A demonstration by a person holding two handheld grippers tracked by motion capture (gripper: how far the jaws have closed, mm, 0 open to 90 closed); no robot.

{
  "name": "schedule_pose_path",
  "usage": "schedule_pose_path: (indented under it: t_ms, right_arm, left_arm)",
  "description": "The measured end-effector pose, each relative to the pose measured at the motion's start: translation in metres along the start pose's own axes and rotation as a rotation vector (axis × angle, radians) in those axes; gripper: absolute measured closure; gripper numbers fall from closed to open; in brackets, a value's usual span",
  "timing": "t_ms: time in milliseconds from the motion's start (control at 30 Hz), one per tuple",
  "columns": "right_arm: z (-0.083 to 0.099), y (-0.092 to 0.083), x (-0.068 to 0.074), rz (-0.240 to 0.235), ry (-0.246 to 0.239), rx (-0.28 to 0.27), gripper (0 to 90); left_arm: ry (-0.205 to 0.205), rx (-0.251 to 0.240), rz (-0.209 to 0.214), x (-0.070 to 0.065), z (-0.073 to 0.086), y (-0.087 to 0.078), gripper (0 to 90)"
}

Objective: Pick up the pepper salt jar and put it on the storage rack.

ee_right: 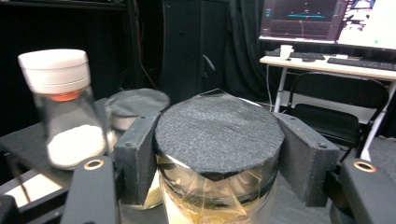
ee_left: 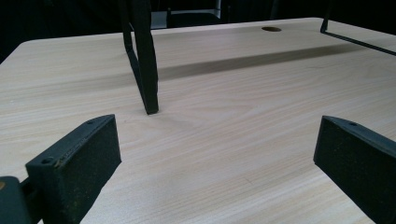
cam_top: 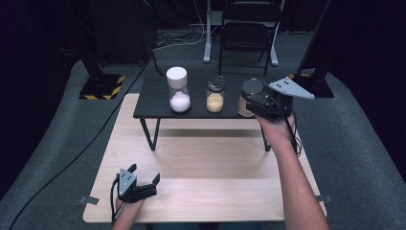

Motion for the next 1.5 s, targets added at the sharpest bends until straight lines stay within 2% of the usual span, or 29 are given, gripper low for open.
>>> schedule_pose_path:
  t_ms: [333,600,967,1333,1500]
  right_arm:
    - [0.008,0.021,-0.015,0.034,0.011,0.023,34.6]
    - [0.015,0.031,-0.020,0.051,-0.001,0.042,34.6]
    - [0.017,0.035,-0.020,0.046,0.008,0.047,34.4]
    - [0.017,0.037,-0.026,0.031,0.063,0.045,34.3]
    - [0.017,0.037,-0.026,0.028,0.070,0.041,34.2]
  left_arm:
    - [-0.001,-0.003,0.002,0.000,0.000,0.000,0.2]
    - [-0.004,-0.005,0.003,0.000,0.000,0.000,0.2]
    - [-0.008,-0.006,0.003,0.001,0.000,0.000,0.2]
    - [-0.011,-0.006,0.002,0.001,0.000,0.000,0.2]
    - [-0.012,-0.006,0.002,0.001,0.000,0.000,0.2]
Point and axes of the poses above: each handheld gripper's, and its own axes: y roughly forward along the jaws, z roughly out of its underside, x roughly to its left, the point moved 10 cm from there along y, roughly forward along the jaws, and after that the axes turned 15 degrees about y, right-handed, at the moved point
